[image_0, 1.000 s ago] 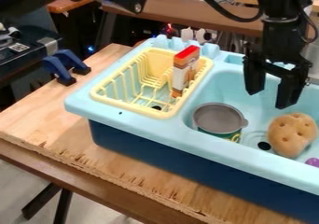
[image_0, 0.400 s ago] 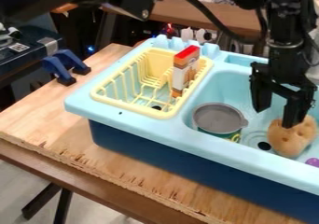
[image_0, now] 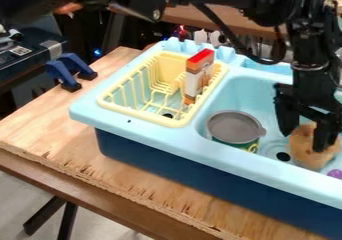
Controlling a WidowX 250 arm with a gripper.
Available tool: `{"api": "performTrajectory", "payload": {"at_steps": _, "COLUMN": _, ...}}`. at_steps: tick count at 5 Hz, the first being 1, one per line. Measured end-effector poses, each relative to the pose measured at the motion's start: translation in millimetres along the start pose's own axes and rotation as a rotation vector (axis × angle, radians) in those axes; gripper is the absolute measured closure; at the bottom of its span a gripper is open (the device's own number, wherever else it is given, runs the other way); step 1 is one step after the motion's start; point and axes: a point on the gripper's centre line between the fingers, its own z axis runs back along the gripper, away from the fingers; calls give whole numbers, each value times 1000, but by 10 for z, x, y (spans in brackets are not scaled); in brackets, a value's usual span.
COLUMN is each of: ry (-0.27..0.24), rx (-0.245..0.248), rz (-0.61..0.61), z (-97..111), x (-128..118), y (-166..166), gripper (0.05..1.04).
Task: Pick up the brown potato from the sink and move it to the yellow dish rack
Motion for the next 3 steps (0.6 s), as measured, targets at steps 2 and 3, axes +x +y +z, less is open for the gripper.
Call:
{"api": "performTrajectory", "payload": {"at_steps": 2, "ry": -36, "rx": -26, "rz": 44, "z": -80, "x": 72, "y": -71, "gripper": 81}}
{"api": "performTrajectory", "payload": {"at_steps": 3, "ry": -45, "rx": -33, "rz": 79, "z": -140, "x": 95, "y": -65, "gripper": 130}}
